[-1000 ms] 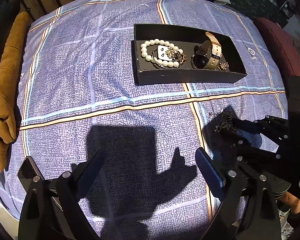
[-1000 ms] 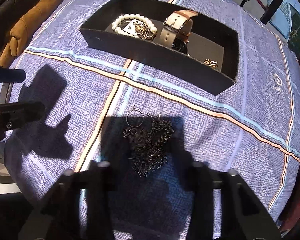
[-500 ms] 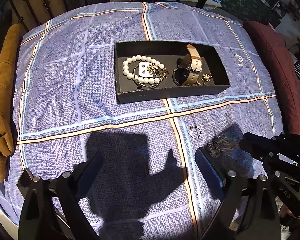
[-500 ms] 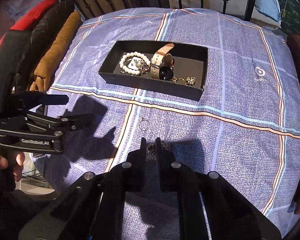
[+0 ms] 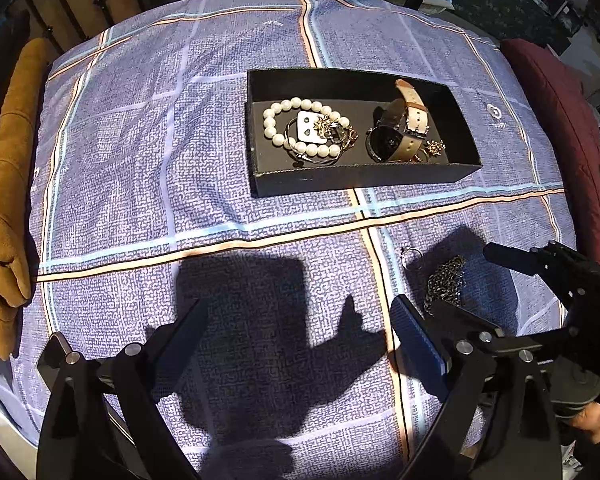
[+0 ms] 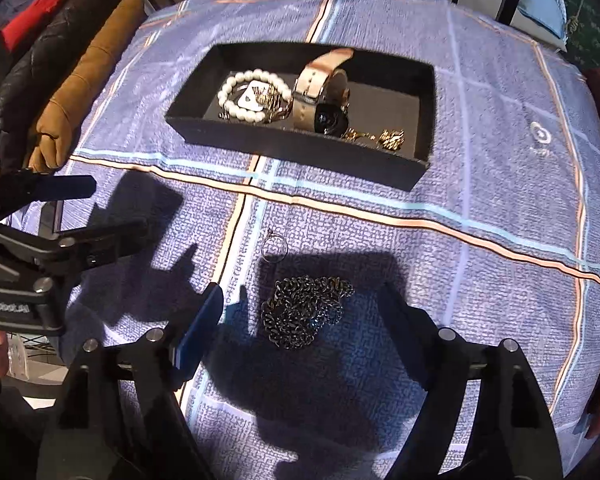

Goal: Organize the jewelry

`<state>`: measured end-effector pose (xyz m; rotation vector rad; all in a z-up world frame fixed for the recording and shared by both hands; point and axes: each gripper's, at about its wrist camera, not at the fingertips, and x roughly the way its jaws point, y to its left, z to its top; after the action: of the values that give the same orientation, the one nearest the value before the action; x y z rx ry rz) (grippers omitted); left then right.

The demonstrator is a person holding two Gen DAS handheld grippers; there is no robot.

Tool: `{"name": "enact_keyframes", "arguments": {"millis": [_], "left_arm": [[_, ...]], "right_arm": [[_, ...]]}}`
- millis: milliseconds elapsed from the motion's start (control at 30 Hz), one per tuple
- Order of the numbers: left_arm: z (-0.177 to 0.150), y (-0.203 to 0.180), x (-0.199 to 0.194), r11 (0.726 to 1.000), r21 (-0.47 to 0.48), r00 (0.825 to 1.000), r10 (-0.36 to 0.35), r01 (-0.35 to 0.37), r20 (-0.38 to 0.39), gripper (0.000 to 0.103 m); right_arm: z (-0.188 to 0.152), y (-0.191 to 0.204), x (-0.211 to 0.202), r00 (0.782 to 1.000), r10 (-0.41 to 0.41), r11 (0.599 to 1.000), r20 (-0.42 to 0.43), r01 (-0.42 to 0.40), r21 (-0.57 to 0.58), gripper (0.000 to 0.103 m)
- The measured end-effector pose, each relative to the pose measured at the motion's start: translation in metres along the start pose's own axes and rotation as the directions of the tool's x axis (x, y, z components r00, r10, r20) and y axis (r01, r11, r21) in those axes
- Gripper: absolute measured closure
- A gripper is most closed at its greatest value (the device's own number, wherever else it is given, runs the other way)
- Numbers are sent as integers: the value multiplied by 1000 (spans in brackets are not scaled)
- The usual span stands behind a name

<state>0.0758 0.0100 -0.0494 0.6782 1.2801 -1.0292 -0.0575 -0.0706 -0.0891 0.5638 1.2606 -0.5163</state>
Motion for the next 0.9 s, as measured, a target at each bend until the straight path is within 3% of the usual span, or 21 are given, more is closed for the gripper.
{"name": "enact_keyframes", "arguments": {"millis": [67, 133, 167, 200, 567, 900], "left_arm": [[-2, 3, 2, 1000, -5, 1000, 3, -3, -8, 13], [-4, 3, 4, 1000, -7, 1000, 2, -2, -13, 13], [-5, 3, 4, 1000, -6, 1000, 3, -3, -13, 13], [-5, 2, 4, 1000, -3, 1000, 2, -3, -11, 13], [1, -14, 0, 999, 27, 1000, -20, 20, 3, 13], [31, -18, -28, 999, 22, 996, -41, 39, 76, 13]], "right_arm": [[1, 2, 17, 998, -38, 999, -48, 37, -23, 46], [-1, 7, 20, 997, -63, 996, -39, 61, -57, 49], [-2, 8, 18, 997, -64, 996, -36, 62, -65, 65], [-2, 8, 15, 997, -64, 996, -31, 62, -63, 70], [-14, -4, -34, 996, 63, 997, 68, -66, 43, 71], [22, -7, -80, 982, 58, 997, 182, -68, 48, 71]]}}
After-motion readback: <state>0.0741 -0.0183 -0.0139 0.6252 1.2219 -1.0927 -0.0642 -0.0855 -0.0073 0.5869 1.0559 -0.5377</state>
